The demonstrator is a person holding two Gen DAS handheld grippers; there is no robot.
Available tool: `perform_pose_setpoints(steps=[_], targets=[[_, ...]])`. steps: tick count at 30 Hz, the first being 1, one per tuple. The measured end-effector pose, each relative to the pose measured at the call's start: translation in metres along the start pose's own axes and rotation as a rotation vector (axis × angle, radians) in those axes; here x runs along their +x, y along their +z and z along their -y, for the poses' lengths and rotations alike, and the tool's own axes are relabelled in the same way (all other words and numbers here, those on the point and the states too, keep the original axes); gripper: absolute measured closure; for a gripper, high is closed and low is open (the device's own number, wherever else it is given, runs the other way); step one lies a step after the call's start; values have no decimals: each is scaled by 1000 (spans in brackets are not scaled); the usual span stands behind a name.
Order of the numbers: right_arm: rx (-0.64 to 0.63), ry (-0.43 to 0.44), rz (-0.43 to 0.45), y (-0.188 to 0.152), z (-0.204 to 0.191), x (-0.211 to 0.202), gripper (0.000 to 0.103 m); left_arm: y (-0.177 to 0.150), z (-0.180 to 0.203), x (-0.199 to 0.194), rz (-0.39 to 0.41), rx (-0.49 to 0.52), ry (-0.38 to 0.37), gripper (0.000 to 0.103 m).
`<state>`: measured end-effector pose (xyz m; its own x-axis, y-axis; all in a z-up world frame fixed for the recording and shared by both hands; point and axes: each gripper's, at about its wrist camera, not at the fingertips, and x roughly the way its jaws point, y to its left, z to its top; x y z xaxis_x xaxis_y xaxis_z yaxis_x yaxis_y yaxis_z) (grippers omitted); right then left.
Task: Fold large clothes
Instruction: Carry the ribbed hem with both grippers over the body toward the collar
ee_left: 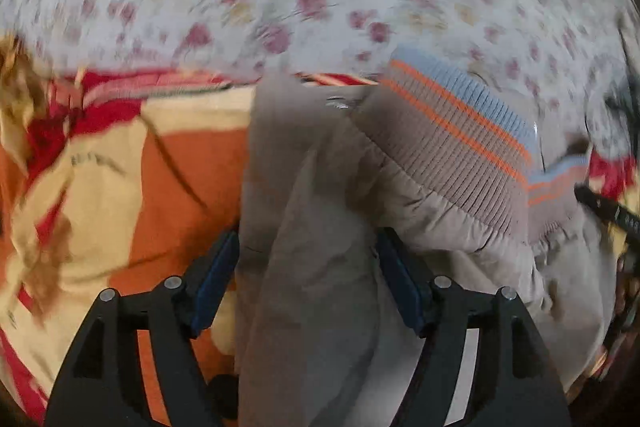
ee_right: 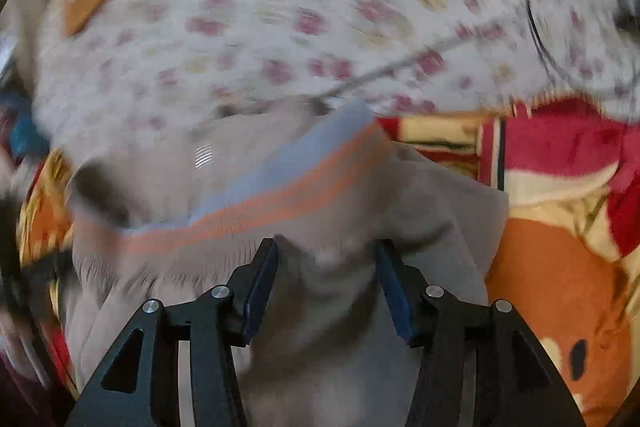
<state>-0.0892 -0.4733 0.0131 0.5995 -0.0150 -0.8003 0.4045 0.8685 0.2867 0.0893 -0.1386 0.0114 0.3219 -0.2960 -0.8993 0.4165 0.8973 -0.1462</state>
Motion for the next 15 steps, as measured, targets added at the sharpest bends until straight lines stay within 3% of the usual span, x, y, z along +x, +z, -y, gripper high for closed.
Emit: perform_pose_setpoints(steps=[3,5,7,10,12,13,15], targets=[[-10,49,63,1,-14,-25,45,-2,-16,-17,36,-75,-20,32],[-100,106,91,-5,-40,-42,26,-8,-19,-30,87,-65,51,32],[-231,112,90,-11,-76,-45,22,-18,-20,-39,119,-75,49,32],[-403,120,18,-19,-125,-19,21,-28,-18,-38,104,-67,-4,32],[-448,111,-73,-23,-144,12,21,-31,-15,-35,104,-31,-1,32],[-462,100,-119,-26,-152,30,23,-32,-14,-35,110,-12,3,32],[-503,7,-101,-32,-163,44,77,-30,-12,-38,114,5,-5,32]])
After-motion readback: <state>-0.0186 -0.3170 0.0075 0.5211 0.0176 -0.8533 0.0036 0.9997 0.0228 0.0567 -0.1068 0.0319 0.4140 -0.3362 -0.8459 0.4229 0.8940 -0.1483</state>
